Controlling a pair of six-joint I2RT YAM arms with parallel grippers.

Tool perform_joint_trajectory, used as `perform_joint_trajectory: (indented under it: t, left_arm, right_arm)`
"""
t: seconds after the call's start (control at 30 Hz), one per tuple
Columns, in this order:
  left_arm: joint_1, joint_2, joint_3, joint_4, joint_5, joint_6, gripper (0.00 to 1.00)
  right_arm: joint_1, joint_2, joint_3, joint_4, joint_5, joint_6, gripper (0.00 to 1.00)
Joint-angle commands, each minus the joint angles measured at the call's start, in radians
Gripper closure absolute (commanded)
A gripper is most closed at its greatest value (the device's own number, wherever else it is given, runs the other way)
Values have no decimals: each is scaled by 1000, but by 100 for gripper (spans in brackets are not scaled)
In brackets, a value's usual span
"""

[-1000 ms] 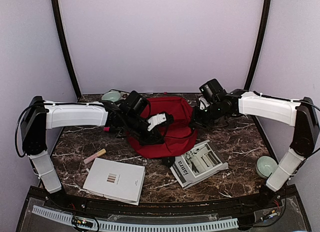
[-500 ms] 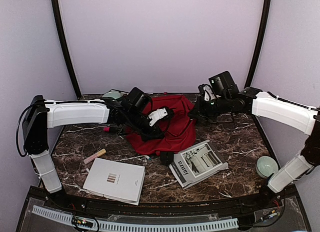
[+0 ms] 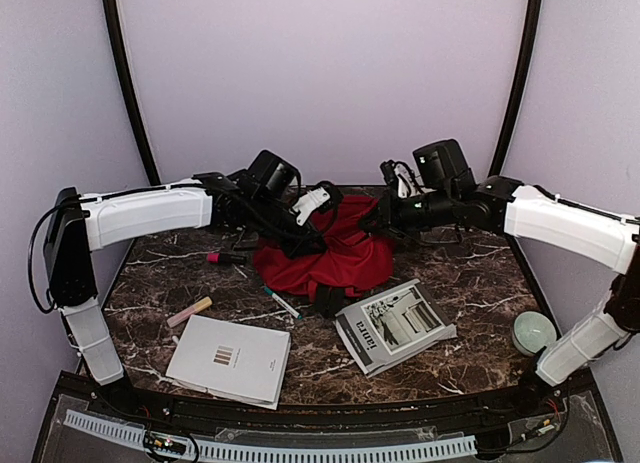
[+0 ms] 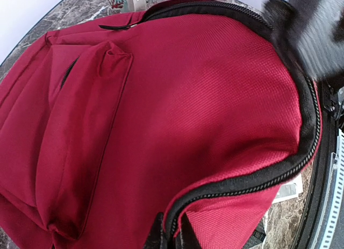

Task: Pack the student bag
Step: Unzip the largest pocket of the student bag.

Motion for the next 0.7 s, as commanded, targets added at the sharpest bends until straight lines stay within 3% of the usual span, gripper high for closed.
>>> perform_joint_trajectory:
  t: [0.0,0.27,0.67]
  left_arm:
    - [4,-7,49,-36,-47,-36,100]
    - [4,-96,-62,-18,-18,21,100]
    - [4,-262,-319,-46,-52,142,98]
  right_arm:
    - [54,14,54,89,-90,-60,100]
    - [99,-65,-105,249,-83,-143,100]
    - [197,1,-231,315,-78,-232,100]
